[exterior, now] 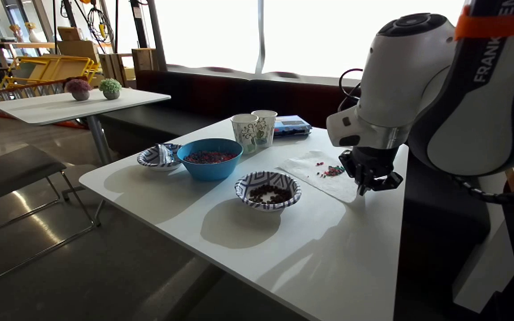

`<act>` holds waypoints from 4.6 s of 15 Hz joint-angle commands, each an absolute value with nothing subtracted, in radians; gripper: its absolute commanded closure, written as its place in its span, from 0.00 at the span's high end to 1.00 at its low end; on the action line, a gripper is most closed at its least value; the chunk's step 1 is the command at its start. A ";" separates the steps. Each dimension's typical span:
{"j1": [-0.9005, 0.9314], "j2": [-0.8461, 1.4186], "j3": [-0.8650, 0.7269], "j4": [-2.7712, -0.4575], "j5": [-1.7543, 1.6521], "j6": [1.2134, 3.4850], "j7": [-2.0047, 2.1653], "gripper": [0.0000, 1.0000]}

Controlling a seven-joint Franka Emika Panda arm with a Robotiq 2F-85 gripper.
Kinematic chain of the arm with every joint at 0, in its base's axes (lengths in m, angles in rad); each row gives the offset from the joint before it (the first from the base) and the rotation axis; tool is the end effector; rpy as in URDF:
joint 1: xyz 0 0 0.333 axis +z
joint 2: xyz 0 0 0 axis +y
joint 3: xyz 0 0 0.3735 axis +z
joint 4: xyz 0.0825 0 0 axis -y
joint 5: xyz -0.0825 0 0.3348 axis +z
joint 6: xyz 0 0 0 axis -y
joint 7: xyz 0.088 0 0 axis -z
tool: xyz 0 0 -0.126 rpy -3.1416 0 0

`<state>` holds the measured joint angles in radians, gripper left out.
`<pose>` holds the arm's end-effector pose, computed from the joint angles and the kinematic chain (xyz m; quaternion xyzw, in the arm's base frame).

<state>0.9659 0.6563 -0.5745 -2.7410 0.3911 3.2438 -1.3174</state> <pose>0.3727 0.0814 0.1516 0.7481 0.6354 -0.0785 0.1743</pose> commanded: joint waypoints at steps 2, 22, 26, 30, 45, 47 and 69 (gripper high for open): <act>1.024 0.529 -0.605 -2.760 0.414 3.053 -1.328 0.00; -0.005 0.408 -0.058 -2.353 0.080 2.436 -1.786 0.00; -0.072 0.541 -0.030 -2.254 0.005 2.472 -1.754 0.00; -0.092 0.620 -0.014 -2.180 -0.083 2.517 -1.751 0.00; -0.123 0.682 0.081 -2.135 -0.133 2.698 -1.779 0.00; -0.121 0.684 0.079 -2.140 -0.139 2.719 -1.774 0.05; -0.122 0.715 0.064 -2.142 -0.214 2.860 -1.754 0.60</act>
<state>-0.1053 0.6905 0.0574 -2.1482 -0.1839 2.8403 -1.7701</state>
